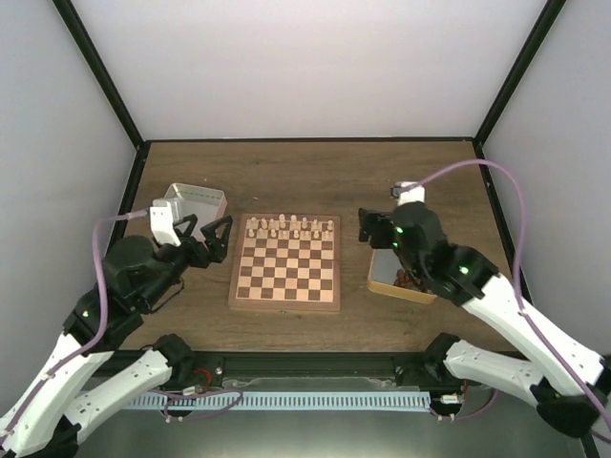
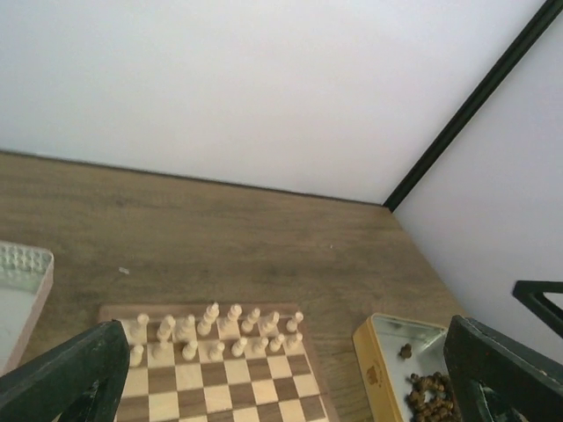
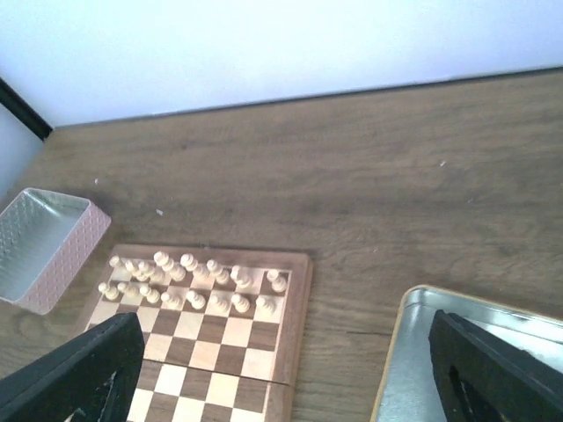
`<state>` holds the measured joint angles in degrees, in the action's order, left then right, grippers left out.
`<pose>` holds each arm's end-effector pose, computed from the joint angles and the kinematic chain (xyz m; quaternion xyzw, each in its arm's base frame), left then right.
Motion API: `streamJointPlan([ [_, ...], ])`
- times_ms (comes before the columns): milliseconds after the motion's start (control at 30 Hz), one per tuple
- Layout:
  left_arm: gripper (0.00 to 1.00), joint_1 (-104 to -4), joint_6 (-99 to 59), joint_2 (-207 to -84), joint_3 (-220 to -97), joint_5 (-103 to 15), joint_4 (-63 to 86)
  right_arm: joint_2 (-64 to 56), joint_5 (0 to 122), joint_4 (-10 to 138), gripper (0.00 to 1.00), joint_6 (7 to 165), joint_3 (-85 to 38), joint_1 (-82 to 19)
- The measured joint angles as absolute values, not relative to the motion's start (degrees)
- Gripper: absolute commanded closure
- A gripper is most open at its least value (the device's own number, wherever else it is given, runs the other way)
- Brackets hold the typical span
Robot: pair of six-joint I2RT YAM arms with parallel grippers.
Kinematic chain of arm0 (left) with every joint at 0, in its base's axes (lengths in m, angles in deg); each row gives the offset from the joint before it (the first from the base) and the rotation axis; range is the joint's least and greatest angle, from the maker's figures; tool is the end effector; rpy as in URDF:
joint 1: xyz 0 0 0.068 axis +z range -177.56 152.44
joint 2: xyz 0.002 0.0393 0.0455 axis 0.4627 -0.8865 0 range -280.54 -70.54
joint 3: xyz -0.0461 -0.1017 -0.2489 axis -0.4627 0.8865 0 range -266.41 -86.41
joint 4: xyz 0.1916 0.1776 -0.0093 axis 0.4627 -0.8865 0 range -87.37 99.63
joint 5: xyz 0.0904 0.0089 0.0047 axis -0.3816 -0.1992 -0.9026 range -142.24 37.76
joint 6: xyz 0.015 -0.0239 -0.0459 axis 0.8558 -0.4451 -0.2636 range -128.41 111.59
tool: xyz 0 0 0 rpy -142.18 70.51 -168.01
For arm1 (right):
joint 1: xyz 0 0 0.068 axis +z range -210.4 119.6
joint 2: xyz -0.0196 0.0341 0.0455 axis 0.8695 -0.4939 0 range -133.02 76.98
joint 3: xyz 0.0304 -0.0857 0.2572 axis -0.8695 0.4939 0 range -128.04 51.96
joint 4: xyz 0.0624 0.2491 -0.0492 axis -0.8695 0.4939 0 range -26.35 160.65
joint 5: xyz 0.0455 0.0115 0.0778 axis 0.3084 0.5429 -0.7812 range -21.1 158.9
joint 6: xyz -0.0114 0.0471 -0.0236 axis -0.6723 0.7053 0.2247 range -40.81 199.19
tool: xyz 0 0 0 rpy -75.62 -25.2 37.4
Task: Set up the chess pieces on the board
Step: Reset both arms
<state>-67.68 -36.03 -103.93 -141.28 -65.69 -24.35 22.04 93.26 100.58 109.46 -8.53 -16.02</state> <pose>0.0906 -0.0656 0.3808 0.0115 0.7779 -0.2706 0.5671 0.1512 0.1274 0.3577 -0.0023 0.8586 0.1438 0.4921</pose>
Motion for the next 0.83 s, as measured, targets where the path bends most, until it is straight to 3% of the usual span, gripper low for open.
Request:
streamJointPlan([
  [67,0.00,-67.7,-34.4,-104.1,-144.2,-65.9,-25.4,26.8,94.6,101.2,0.01,108.3,-8.0,-16.0],
  [267,0.00,-67.7,-29.2,-104.8,-153.5,-68.9,-27.2,38.6,97.8,103.4,0.00,104.8,-9.3,-16.0],
  [833,0.00,-67.7,-22.7,-104.2,-157.5,-76.0,-29.4,47.8,103.9,108.2,0.00,102.8,-13.2,-16.0],
])
